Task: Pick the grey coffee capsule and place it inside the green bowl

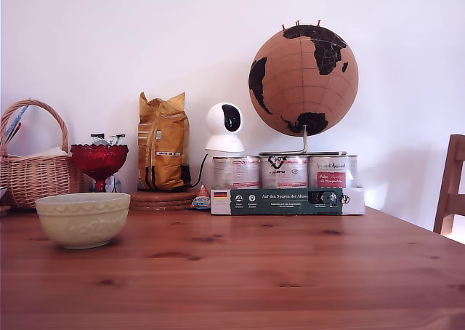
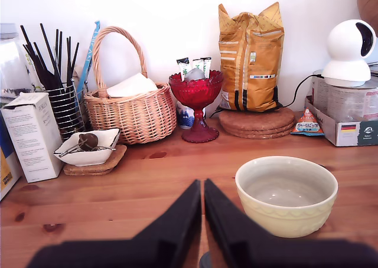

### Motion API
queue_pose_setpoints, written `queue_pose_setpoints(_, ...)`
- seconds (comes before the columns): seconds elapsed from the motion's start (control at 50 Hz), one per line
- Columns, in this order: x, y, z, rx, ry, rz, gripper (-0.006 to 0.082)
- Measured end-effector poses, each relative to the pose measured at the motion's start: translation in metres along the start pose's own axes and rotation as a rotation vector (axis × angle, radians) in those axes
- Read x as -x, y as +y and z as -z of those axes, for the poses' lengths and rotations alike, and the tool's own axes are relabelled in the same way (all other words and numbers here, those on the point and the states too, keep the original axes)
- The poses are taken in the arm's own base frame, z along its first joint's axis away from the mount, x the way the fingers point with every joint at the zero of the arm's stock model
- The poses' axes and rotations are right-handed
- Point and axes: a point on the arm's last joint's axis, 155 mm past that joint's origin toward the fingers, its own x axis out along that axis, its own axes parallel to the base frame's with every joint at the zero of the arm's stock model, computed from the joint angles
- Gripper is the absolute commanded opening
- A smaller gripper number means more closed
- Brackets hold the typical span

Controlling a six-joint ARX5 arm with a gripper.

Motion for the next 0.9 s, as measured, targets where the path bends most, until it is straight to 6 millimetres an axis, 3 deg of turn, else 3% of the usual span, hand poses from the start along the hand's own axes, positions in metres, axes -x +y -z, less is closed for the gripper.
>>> queue_pose_setpoints(0.06,0.001,-0.008,0.005,-0.023,0.019,0.048,-0.0019)
queue_pose_setpoints(0.18,0.005,-0.025,0.037,0.061,0.146,0.139,-0.0019)
queue_pose_setpoints(0.44,0.003,-0.029,0.001,0.182,0.015,0.167,-0.0019)
queue_pose_setpoints(0.54,0.003,-0.033,0.001,0.271,0.027,0.185,-0.0019)
queue_pose_setpoints(0.74,0.003,-0.029,0.018,0.322,0.095,0.155,-0.0019)
queue_pose_setpoints(0.9,-0.001,-0.025,0.049,0.333,0.223,0.110,-0.0019)
